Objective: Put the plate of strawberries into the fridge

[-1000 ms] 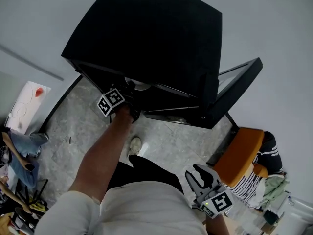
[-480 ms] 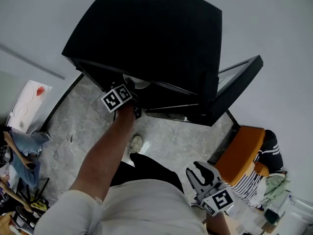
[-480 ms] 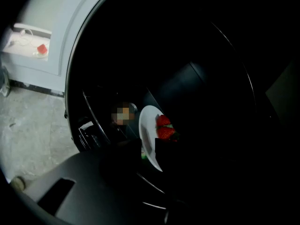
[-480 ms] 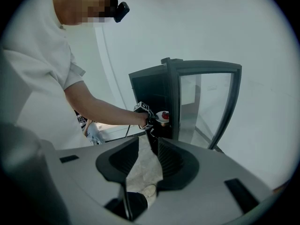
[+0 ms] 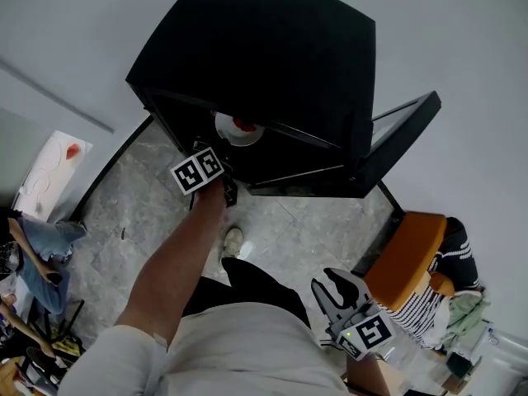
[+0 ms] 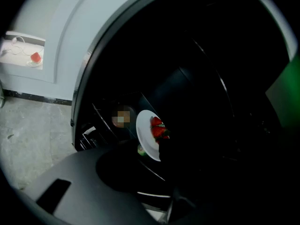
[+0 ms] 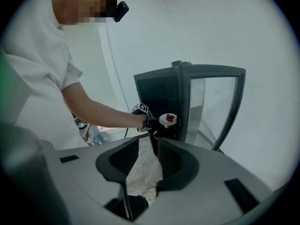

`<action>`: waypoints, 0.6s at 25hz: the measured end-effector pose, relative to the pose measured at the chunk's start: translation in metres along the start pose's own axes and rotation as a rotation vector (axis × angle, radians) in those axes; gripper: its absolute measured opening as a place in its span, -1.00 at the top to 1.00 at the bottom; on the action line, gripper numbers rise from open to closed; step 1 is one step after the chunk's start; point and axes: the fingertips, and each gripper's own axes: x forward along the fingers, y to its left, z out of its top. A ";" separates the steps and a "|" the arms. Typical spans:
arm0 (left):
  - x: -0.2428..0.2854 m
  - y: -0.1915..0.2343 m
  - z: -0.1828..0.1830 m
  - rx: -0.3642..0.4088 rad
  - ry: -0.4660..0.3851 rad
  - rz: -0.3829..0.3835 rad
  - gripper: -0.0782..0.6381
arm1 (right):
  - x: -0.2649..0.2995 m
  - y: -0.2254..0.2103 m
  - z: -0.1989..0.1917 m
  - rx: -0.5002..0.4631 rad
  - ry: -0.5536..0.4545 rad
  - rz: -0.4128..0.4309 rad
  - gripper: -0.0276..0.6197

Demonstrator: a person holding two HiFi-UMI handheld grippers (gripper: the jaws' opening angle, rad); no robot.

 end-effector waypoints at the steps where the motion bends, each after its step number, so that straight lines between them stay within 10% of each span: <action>1: -0.008 0.000 -0.001 0.004 0.007 -0.014 0.40 | 0.002 0.006 0.001 -0.002 -0.005 0.003 0.51; 15: -0.211 -0.018 -0.021 0.076 0.153 -0.321 0.40 | 0.037 0.131 0.010 0.014 -0.100 0.040 0.52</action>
